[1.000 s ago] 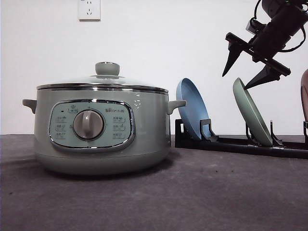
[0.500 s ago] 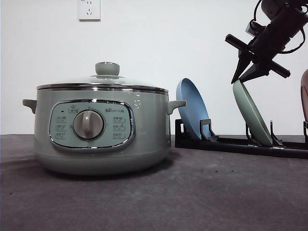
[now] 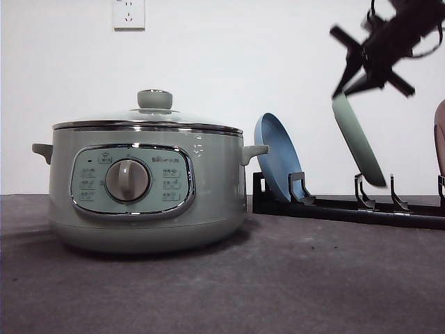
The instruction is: Transfer potato from steamer to green plate
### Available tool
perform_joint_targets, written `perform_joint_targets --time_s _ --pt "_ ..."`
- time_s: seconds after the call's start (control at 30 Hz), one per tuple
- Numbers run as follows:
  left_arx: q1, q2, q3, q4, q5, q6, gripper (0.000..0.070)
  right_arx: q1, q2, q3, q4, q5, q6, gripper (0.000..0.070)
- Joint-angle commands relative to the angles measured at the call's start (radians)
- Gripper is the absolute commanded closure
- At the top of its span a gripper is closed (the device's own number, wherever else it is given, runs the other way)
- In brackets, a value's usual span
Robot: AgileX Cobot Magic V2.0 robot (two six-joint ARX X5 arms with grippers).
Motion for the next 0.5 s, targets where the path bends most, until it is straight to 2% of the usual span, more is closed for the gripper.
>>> perform_joint_targets --time_s 0.0,0.23,0.37,0.47 --pt "-0.005 0.008 0.024 0.008 0.003 0.012 0.0 0.005 -0.034 0.051 0.005 -0.009 0.012 0.0698" --pt "-0.005 0.007 0.024 0.008 0.003 0.012 0.0 0.006 -0.181 0.066 -0.057 -0.026 -0.024 0.0698" --pt "-0.005 0.007 0.024 0.009 0.003 0.012 0.0 0.024 -0.285 0.065 -0.18 -0.029 -0.146 0.0698" --pt "-0.005 0.008 0.024 0.009 0.003 0.013 0.0 0.067 -0.366 0.065 -0.313 0.047 -0.263 0.0698"
